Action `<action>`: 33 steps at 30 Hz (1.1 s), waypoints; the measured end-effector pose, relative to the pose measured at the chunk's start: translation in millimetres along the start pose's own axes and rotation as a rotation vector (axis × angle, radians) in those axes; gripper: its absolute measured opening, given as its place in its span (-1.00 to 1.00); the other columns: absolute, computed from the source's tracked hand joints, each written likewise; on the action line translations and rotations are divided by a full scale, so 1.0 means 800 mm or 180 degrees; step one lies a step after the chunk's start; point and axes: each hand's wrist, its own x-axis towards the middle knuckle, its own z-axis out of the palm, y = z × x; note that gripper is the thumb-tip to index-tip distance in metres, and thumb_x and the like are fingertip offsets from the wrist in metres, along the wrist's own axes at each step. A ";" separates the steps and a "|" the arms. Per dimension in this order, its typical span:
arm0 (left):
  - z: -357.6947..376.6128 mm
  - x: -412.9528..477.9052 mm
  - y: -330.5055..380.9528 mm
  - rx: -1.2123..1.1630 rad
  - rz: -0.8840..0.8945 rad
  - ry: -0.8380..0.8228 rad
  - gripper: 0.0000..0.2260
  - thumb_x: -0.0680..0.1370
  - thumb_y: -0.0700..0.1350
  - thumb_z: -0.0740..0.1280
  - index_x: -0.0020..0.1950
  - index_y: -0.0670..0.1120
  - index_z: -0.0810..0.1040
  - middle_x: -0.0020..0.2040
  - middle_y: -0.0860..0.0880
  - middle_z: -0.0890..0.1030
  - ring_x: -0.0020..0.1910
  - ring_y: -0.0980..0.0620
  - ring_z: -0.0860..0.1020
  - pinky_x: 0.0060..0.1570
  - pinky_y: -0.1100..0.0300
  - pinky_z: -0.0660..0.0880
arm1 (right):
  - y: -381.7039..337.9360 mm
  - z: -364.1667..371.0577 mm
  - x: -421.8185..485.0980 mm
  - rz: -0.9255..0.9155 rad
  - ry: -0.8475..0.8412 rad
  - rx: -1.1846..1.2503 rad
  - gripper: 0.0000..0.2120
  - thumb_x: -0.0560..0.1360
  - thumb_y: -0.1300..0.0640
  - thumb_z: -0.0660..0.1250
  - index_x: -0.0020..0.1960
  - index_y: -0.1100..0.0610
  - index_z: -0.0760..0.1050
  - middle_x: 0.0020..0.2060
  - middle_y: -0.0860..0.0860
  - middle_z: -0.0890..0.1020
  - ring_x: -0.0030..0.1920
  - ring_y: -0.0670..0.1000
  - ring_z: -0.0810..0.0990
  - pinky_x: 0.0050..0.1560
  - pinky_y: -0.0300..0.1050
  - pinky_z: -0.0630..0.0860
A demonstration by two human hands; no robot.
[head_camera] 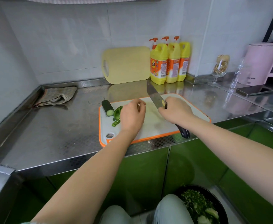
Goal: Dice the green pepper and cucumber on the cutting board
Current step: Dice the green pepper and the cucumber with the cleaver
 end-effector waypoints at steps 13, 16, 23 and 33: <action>0.023 0.025 0.016 -0.1799 -0.1848 -0.0756 -0.77 0.58 -0.20 0.13 -0.24 -0.23 0.42 -0.43 -0.17 0.47 -0.56 -0.06 0.42 -0.46 0.22 0.42 | 0.018 0.028 -0.009 -0.1339 -0.0242 0.0419 -0.84 0.54 -0.03 0.28 -0.01 0.04 0.53 -0.32 -0.03 0.56 -0.29 0.01 0.52 -0.30 -0.05 0.39; 0.014 0.028 0.014 -0.1891 -0.1999 -0.0623 -0.71 0.61 -0.21 0.07 -0.31 -0.20 0.32 -0.67 -0.02 0.37 -0.70 0.04 0.32 -0.61 0.33 0.24 | 0.032 0.034 0.003 -0.1114 -0.0117 0.1014 -0.74 0.60 -0.02 0.19 0.15 0.02 0.60 -0.12 0.03 0.61 -0.12 0.00 0.52 -0.10 -0.08 0.41; 0.015 0.027 0.010 -0.1927 -0.2067 -0.0653 -0.73 0.61 -0.22 0.08 -0.30 -0.15 0.31 -0.54 -0.07 0.36 -0.66 0.05 0.28 -0.63 0.38 0.17 | 0.029 0.049 0.000 -0.0879 -0.0350 0.1348 -0.56 0.61 -0.19 -0.06 0.47 -0.25 0.24 0.51 -0.07 0.03 0.49 0.02 -0.01 0.45 0.04 -0.04; 0.010 0.026 0.005 -0.1639 -0.1890 -0.0555 -0.69 0.60 -0.21 0.09 -0.36 -0.15 0.34 -0.48 -0.11 0.35 -0.55 -0.02 0.29 -0.55 0.27 0.20 | -0.004 0.071 0.005 -0.0682 -0.0598 0.1129 -0.32 0.43 -0.33 -0.29 0.53 -0.28 0.05 0.56 -0.11 -0.17 0.51 -0.12 -0.30 0.41 -0.06 -0.23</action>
